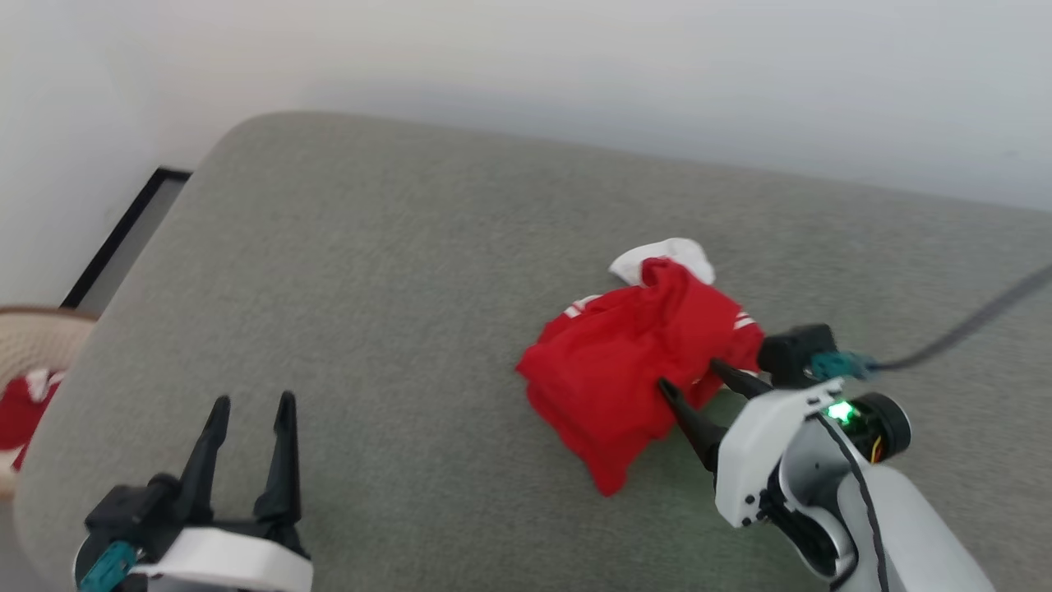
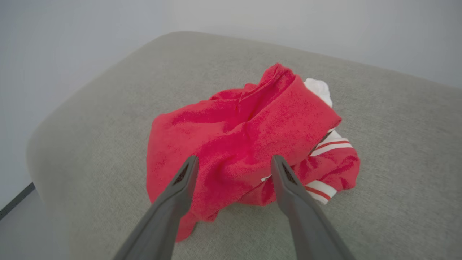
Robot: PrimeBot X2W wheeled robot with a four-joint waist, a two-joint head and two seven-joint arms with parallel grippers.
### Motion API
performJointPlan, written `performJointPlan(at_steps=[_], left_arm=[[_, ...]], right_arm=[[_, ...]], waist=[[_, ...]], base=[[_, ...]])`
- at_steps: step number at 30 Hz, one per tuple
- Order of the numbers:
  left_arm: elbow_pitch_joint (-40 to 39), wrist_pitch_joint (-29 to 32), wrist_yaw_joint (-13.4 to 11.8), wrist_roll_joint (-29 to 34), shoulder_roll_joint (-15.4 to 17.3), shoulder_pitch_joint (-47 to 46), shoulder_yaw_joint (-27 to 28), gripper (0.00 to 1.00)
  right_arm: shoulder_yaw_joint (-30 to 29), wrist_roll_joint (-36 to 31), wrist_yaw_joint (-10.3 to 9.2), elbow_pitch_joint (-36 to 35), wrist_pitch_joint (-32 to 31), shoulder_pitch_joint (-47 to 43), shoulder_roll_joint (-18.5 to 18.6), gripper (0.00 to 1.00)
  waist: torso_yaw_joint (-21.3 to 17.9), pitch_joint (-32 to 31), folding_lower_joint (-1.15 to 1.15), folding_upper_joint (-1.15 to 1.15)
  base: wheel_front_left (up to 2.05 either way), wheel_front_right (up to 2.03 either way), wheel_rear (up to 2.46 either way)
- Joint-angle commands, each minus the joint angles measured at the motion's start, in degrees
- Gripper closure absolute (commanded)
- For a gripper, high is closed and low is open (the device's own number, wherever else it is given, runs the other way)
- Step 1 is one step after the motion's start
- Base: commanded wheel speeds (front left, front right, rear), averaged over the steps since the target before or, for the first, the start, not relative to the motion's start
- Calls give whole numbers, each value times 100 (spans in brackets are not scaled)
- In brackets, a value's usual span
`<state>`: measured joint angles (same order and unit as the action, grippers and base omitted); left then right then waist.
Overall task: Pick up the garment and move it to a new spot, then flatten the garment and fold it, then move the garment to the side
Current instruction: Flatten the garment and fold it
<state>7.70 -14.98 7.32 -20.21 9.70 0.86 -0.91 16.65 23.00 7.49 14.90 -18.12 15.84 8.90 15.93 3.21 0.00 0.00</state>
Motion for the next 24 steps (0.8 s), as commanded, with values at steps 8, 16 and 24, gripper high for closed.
performJointPlan(at_steps=[8,16,24], left_arm=[[72,-30,21,-133,-138,-403,-248,0],[160,-30,21,-235,-161,-541,-299,0],[126,-30,21,-236,-99,-452,-131,0]], right_arm=[[706,-160,1,864,-732,825,280,0],[1281,-196,1,1772,-640,1288,342,100],[1511,197,1,1651,-514,1612,441,100]], waist=[[562,521,0,0],[644,645,0,0],[348,571,0,0]], base=[[0,0,0],[0,0,0],[0,0,0]])
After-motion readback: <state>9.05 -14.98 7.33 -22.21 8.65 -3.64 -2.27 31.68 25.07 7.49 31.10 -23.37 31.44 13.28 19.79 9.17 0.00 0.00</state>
